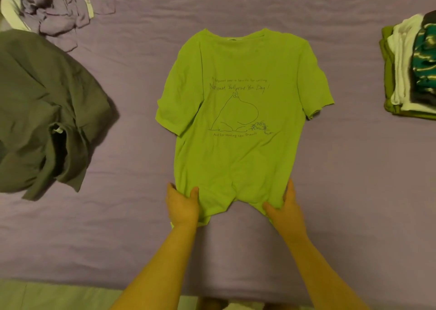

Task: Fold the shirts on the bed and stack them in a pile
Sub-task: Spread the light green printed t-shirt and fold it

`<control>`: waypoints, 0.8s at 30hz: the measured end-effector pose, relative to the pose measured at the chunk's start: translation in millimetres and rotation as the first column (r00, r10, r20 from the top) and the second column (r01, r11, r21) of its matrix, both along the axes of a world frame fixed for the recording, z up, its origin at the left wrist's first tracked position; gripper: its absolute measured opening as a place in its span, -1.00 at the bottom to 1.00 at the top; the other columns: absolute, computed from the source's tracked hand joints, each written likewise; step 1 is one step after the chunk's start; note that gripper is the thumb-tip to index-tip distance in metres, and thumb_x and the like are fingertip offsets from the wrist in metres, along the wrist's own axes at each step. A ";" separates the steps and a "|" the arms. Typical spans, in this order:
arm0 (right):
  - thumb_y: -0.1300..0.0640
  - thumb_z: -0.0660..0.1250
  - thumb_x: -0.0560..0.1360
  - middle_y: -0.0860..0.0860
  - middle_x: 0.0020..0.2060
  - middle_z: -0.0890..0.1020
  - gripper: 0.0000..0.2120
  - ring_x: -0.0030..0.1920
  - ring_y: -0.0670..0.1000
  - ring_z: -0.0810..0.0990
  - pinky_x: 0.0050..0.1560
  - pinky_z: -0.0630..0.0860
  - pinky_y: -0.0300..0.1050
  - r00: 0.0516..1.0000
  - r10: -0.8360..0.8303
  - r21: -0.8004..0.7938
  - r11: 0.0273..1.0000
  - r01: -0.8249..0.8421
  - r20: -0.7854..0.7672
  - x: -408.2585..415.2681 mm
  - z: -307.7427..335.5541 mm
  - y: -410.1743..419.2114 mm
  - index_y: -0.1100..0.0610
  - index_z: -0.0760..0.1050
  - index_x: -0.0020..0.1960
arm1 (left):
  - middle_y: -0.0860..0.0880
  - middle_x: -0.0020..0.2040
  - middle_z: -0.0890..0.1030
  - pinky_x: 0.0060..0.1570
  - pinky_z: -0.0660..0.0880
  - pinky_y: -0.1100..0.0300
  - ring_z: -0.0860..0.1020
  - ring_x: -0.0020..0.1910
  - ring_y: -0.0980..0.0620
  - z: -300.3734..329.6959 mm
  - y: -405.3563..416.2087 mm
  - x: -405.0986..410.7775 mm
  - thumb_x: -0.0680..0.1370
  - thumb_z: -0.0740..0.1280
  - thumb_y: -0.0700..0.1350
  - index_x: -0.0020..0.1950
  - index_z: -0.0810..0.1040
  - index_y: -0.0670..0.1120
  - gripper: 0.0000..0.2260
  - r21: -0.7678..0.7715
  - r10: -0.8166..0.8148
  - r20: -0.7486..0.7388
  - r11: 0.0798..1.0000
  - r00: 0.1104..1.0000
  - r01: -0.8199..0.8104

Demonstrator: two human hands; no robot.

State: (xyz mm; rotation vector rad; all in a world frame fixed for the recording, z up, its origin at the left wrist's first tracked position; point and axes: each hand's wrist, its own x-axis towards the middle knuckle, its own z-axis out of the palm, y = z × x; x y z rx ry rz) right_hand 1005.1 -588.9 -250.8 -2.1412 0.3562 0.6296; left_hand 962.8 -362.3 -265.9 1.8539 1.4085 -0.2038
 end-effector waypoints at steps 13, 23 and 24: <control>0.40 0.31 0.46 0.12 0.06 0.53 -0.64 0.03 0.02 0.48 -0.16 0.40 -0.30 0.997 -0.073 0.207 0.975 0.076 -0.020 -27.0 14.4 -30.4 0.32 0.41 0.25 | -0.11 -0.10 0.55 -0.25 0.46 0.19 0.51 -0.17 -0.04 52.9 -4.1 -43.5 0.39 0.47 -0.24 0.05 0.49 -0.15 -0.72 -0.363 0.042 0.266 0.930 0.963 0.059; 0.39 0.30 0.42 0.17 0.11 0.53 -0.60 -0.01 0.14 0.51 -0.03 0.44 -0.05 0.947 -0.320 0.110 0.940 0.322 -0.041 -51.6 29.1 -88.8 0.24 0.40 0.24 | -0.26 0.10 0.57 0.07 0.51 -0.23 0.57 0.02 -0.23 70.3 1.1 -90.2 0.37 0.50 -0.23 0.25 0.47 -0.19 -0.52 -0.249 0.172 0.275 0.963 0.946 -0.103; 0.41 0.30 0.41 0.20 0.14 0.53 -0.58 0.02 0.18 0.52 0.00 0.44 -0.03 0.956 -0.292 0.073 0.953 0.293 -0.017 -54.6 26.5 -93.5 0.25 0.39 0.26 | -0.25 0.07 0.56 0.03 0.52 -0.24 0.57 -0.03 -0.21 67.0 0.7 -94.8 0.36 0.48 -0.24 0.24 0.47 -0.17 -0.53 -0.232 0.155 0.252 0.968 0.955 -0.095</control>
